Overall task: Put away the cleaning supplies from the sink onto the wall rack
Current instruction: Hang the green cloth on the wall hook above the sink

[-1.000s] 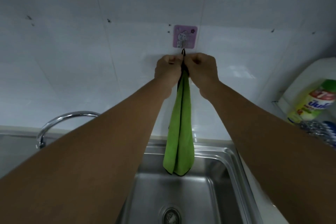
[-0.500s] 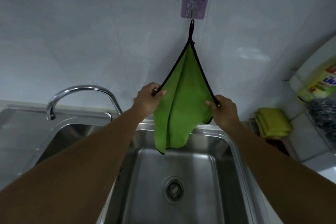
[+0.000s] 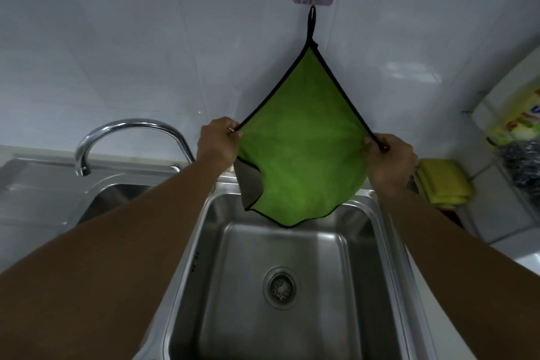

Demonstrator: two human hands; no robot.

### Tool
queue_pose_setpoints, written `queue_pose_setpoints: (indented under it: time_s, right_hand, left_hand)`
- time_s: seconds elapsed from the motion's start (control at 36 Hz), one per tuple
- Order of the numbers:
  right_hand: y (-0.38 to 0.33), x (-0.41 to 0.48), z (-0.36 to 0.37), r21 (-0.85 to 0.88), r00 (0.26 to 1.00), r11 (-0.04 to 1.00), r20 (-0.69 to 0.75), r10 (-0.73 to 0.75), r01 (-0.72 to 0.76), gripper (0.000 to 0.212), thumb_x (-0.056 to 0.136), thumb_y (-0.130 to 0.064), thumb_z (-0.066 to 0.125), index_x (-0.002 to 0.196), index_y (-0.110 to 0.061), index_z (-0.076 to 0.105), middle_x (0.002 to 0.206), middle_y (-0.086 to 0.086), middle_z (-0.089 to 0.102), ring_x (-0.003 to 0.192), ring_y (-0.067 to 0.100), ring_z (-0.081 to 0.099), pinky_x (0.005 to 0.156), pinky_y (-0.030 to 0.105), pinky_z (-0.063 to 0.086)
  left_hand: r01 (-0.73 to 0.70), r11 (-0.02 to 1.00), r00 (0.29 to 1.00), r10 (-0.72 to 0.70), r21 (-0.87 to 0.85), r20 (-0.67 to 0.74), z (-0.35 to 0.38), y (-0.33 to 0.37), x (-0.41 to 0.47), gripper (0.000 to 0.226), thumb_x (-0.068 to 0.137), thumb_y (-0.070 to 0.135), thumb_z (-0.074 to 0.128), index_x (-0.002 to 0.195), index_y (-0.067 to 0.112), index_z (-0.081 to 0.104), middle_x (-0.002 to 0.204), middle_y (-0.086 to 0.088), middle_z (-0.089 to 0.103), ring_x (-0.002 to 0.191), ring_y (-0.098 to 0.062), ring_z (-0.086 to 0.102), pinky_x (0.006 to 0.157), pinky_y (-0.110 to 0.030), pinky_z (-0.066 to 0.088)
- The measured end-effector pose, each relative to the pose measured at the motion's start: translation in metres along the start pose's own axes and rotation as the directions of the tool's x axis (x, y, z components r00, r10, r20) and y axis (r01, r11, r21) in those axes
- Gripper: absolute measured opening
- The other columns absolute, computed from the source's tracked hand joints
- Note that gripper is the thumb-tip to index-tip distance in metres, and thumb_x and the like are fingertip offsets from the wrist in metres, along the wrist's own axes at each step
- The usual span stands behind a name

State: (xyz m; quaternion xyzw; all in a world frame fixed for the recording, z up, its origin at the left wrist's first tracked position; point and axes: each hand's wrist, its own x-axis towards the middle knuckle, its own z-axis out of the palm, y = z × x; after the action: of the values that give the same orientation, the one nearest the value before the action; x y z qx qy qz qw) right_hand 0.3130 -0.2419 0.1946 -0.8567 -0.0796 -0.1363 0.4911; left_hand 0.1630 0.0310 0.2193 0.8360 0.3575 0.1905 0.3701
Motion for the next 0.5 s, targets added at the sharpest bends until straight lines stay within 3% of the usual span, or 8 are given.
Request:
queue_pose_setpoints:
  time_s: [0.14,0.22,0.31,0.42,0.5]
  right_hand:
    - [0.002,0.006,0.000,0.045,0.998,0.998,0.027,0.053,-0.054,0.019,0.088,-0.021,0.069,0.103,-0.015,0.078,0.083,-0.006,0.070,0.075,0.008,0.061,0.059,-0.006,0.035]
    - [0.003,0.009,0.002,0.085,0.992,0.990,0.066,0.107,-0.113,0.020,0.086,-0.025,0.071,0.102,-0.017,0.079,0.082,-0.007,0.070,0.077,0.011,0.065,0.072,0.014,0.046]
    - [0.005,0.015,0.005,0.151,0.986,0.975,0.055,0.155,-0.161,0.019,0.083,-0.027,0.072,0.099,-0.019,0.080,0.081,-0.002,0.074,0.078,0.012,0.068,0.076,0.022,0.053]
    - [0.011,0.018,0.008,0.168,0.985,0.972,0.086,0.151,-0.164,0.018,0.082,-0.028,0.073,0.097,-0.020,0.080,0.081,-0.002,0.075,0.075,0.010,0.068,0.075,0.021,0.054]
    - [0.012,0.019,0.010,0.162,0.985,0.973,0.078,0.152,-0.163,0.018,0.081,-0.029,0.073,0.095,-0.021,0.080,0.079,-0.003,0.076,0.066,-0.001,0.064,0.064,0.012,0.048]
  left_hand:
    - [0.002,0.999,1.000,-0.002,-0.051,-0.003,0.003,-0.002,0.006,0.023,0.092,0.021,0.065,0.111,0.009,0.071,0.109,-0.017,0.071,0.101,-0.038,0.068,0.095,-0.045,0.053]
    - [0.000,1.000,1.000,0.000,0.007,-0.025,0.004,-0.002,0.008,0.024,0.092,0.025,0.065,0.112,0.015,0.072,0.111,-0.014,0.070,0.104,-0.031,0.066,0.097,-0.041,0.052]
    - [0.011,1.000,0.999,-0.010,0.017,-0.043,0.006,-0.002,0.011,0.025,0.092,0.029,0.063,0.114,0.019,0.071,0.115,-0.013,0.068,0.099,-0.028,0.067,0.091,-0.039,0.055]
    - [0.026,0.999,0.999,-0.025,0.037,-0.042,0.011,-0.008,0.015,0.027,0.093,0.035,0.062,0.114,0.019,0.070,0.115,-0.011,0.067,0.090,-0.022,0.062,0.077,-0.027,0.049]
    - [0.033,0.999,0.999,-0.031,0.032,-0.044,0.013,-0.008,0.016,0.027,0.094,0.034,0.062,0.112,0.016,0.070,0.114,-0.013,0.067,0.093,-0.025,0.063,0.080,-0.029,0.051]
